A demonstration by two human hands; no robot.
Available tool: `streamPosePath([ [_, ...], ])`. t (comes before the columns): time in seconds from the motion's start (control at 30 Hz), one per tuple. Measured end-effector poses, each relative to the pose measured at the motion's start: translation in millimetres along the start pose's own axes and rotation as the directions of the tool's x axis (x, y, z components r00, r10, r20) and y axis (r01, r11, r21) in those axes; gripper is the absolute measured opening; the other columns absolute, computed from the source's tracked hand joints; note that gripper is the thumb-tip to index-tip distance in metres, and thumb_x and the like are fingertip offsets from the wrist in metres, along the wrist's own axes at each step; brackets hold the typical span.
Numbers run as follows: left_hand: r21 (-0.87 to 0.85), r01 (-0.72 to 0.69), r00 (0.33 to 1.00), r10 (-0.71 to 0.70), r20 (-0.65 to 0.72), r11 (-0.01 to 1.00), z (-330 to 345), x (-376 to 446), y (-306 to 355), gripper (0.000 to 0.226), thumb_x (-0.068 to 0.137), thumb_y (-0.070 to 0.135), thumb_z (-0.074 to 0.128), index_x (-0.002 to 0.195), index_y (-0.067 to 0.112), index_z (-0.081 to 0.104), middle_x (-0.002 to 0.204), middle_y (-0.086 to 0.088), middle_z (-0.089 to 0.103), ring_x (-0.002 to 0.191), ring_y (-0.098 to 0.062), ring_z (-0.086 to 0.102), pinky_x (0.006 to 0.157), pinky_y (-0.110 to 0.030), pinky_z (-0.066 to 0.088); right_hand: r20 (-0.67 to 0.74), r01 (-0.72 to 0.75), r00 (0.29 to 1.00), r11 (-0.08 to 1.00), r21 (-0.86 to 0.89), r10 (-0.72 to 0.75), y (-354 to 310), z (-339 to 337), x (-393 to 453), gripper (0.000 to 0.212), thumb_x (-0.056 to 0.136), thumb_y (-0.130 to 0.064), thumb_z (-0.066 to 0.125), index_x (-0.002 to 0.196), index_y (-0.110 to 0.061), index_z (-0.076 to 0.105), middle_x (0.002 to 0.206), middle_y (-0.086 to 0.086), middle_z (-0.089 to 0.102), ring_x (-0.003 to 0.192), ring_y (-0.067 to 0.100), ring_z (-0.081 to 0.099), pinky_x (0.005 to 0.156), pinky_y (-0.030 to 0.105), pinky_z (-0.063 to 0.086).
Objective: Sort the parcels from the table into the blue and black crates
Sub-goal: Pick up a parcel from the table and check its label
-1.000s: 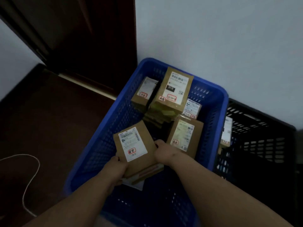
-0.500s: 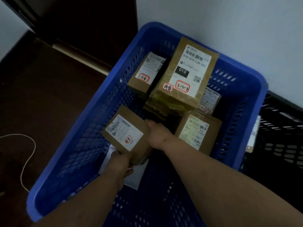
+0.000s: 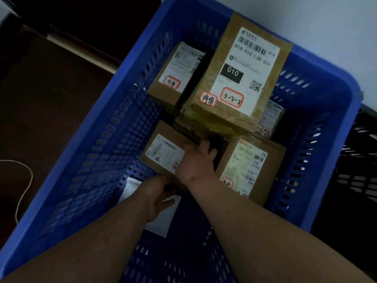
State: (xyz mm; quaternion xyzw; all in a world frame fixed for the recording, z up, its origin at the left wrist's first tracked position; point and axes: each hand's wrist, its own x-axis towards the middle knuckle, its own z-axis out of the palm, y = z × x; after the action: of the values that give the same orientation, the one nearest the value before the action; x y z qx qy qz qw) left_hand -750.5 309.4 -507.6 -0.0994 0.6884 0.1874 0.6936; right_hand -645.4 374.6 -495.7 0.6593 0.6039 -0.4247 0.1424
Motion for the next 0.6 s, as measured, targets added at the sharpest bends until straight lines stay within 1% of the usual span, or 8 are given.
streamPosePath([
  [0.07, 0.003, -0.022, 1.0, 0.022, -0.015, 1.0, -4, 2, 3, 0.033, 0.097, 0.012, 0.056, 0.13, 0.006, 0.057, 0.128, -0.017, 0.06, 0.118, -0.028, 0.058, 0.094, -0.039, 0.051, 0.057, -0.059, 0.997, 0.998, 0.014, 0.058, -3, 1, 2, 0.065, 0.091, -0.027, 0.062, 0.147, -0.017, 0.032, 0.152, 0.015, 0.008, 0.133, 0.039, 0.019, 0.109, 0.039, 0.031],
  [0.13, 0.033, -0.044, 0.999, 0.045, -0.024, 0.999, -5, 3, 4, 0.034, 0.098, 0.012, 0.054, 0.131, 0.004, 0.055, 0.132, -0.017, 0.059, 0.121, -0.031, 0.057, 0.098, -0.042, 0.049, 0.165, -0.094, 0.982, 0.995, 0.018, 0.09, -4, 5, 5, 0.07, 0.094, -0.027, 0.058, 0.152, -0.012, 0.022, 0.154, 0.019, 0.01, 0.136, 0.038, 0.023, 0.113, 0.038, 0.028],
  [0.2, 0.079, -0.07, 0.997, 0.073, -0.037, 0.994, -3, 3, 5, 0.032, 0.098, 0.012, 0.052, 0.128, 0.002, 0.055, 0.134, -0.018, 0.057, 0.125, -0.034, 0.054, 0.104, -0.048, 0.045, 0.237, -0.102, 0.968, 0.992, 0.069, 0.083, -4, 9, 6, 0.071, 0.095, -0.026, 0.057, 0.153, -0.012, 0.019, 0.154, 0.018, 0.011, 0.136, 0.036, 0.028, 0.114, 0.035, 0.03],
  [0.3, 0.093, -0.078, 0.995, 0.084, -0.055, 0.993, -3, 5, 6, 0.032, 0.099, 0.014, 0.05, 0.129, 0.003, 0.053, 0.137, -0.019, 0.055, 0.122, -0.034, 0.056, 0.103, -0.048, 0.045, 0.287, -0.09, 0.957, 0.986, 0.139, 0.046, -7, 11, 7, 0.072, 0.094, -0.025, 0.057, 0.154, -0.016, 0.018, 0.155, 0.016, 0.007, 0.135, 0.034, 0.032, 0.113, 0.031, 0.034],
  [0.4, 0.097, -0.087, 0.995, 0.091, -0.042, 0.992, -7, 10, 6, 0.033, 0.1, 0.014, 0.049, 0.131, 0.004, 0.053, 0.134, -0.018, 0.057, 0.114, -0.03, 0.057, 0.101, -0.046, 0.044, 0.319, -0.068, 0.948, 0.986, 0.151, 0.017, -10, 9, 7, 0.075, 0.096, -0.025, 0.055, 0.156, -0.019, 0.011, 0.158, 0.016, -0.002, 0.139, 0.034, 0.028, 0.113, 0.031, 0.031],
  [0.5, 0.241, -0.058, 0.997, 0.066, -0.027, 0.969, -12, 14, 7, 0.035, 0.1, 0.008, 0.049, 0.135, 0.005, 0.05, 0.133, -0.014, 0.056, 0.126, -0.03, 0.051, 0.105, -0.04, 0.042, 0.335, -0.057, 0.942, 0.993, 0.099, 0.021, -9, 9, 7, 0.074, 0.097, -0.025, 0.052, 0.157, -0.019, 0.01, 0.159, 0.016, -0.006, 0.142, 0.036, 0.023, 0.117, 0.034, 0.028],
  [0.57, 0.326, -0.059, 0.995, 0.083, -0.06, 0.943, -14, 11, 9, 0.033, 0.098, 0.01, 0.054, 0.131, 0.009, 0.053, 0.127, -0.017, 0.06, 0.122, -0.031, 0.054, 0.094, -0.036, 0.046, 0.33, -0.04, 0.944, 0.999, 0.022, 0.031, -8, 10, 6, 0.071, 0.097, -0.024, 0.052, 0.156, -0.015, 0.014, 0.16, 0.018, -0.004, 0.142, 0.037, 0.023, 0.117, 0.037, 0.03],
  [0.6, 0.378, -0.092, 0.988, 0.131, -0.078, 0.921, -15, 10, 9, 0.033, 0.098, 0.014, 0.055, 0.13, 0.012, 0.053, 0.123, -0.018, 0.061, 0.118, -0.032, 0.056, 0.089, -0.036, 0.047, 0.327, -0.027, 0.945, 1.0, -0.01, 0.029, -8, 10, 6, 0.069, 0.097, -0.023, 0.052, 0.155, -0.013, 0.017, 0.16, 0.019, -0.001, 0.142, 0.037, 0.024, 0.117, 0.038, 0.031],
])
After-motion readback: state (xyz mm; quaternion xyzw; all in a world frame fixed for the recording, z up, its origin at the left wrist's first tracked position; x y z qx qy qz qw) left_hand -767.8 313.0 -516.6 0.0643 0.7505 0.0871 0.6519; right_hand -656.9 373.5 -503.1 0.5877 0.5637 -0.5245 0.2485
